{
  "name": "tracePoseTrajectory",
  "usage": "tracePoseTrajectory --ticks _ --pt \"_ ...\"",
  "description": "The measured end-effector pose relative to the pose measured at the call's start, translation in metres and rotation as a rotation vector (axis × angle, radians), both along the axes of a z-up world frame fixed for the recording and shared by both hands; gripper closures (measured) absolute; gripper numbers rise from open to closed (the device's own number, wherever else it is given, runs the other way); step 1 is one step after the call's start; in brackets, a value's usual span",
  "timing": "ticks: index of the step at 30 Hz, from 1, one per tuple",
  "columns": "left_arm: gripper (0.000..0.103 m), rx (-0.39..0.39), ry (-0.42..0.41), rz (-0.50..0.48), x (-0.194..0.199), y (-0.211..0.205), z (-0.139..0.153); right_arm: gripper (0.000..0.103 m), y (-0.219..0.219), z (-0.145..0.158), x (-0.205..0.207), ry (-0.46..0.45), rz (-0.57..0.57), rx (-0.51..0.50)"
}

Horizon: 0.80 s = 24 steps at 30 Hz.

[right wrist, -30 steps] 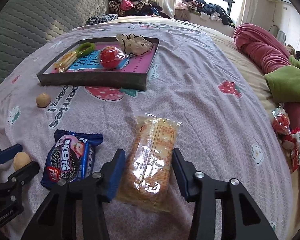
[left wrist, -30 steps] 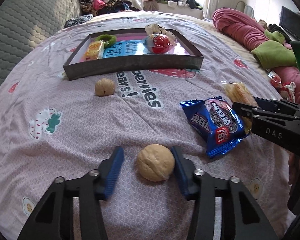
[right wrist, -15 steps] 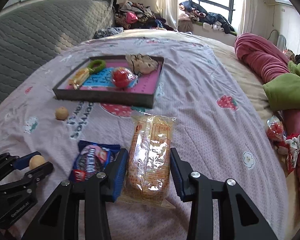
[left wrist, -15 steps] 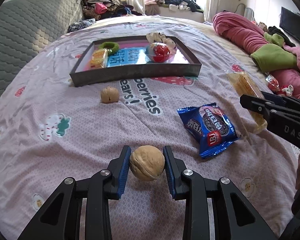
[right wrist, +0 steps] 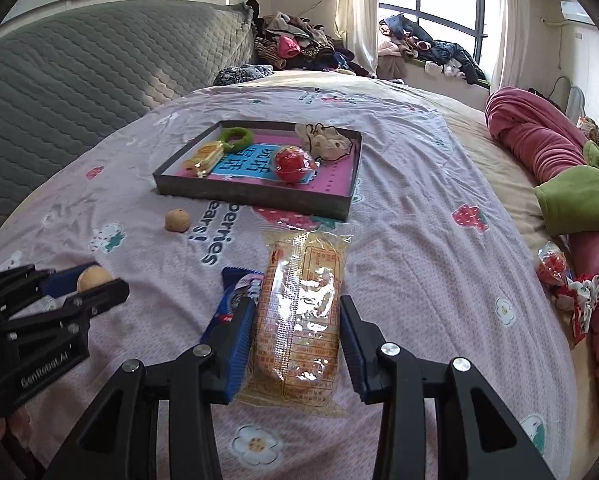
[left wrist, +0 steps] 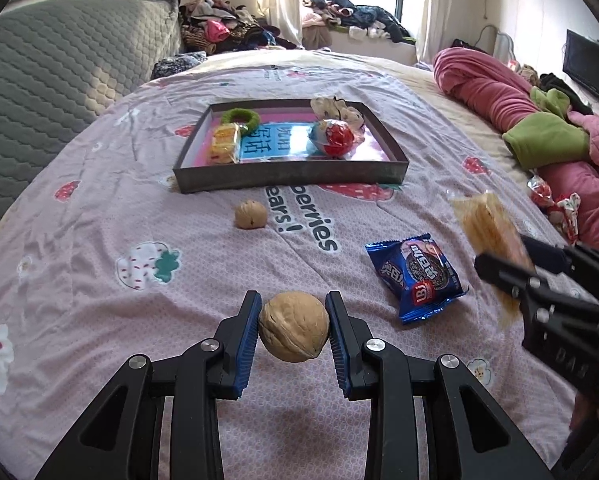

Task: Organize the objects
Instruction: 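Lift and carry the walnut and bread-stick packet over the tray with both tools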

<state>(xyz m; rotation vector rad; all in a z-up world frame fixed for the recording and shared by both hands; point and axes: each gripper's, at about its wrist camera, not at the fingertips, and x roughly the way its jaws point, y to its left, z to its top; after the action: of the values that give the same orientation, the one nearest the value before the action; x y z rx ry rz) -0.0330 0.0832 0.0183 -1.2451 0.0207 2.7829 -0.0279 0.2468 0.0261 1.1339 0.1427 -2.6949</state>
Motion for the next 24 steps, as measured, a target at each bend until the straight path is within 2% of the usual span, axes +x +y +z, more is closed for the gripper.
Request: tracePoseTrajectory --ticks 10,24 --pt "0.069 0.003 0.026 0.01 -0.005 -0.011 0.015 0.061 -0.021 0.017 0.009 0.034 0.028 -0.012" --pt "0.069 0.015 0.092 -0.007 -0.049 -0.024 0.064 0.061 -0.039 0.077 -0.023 0.132 0.031 0.016"
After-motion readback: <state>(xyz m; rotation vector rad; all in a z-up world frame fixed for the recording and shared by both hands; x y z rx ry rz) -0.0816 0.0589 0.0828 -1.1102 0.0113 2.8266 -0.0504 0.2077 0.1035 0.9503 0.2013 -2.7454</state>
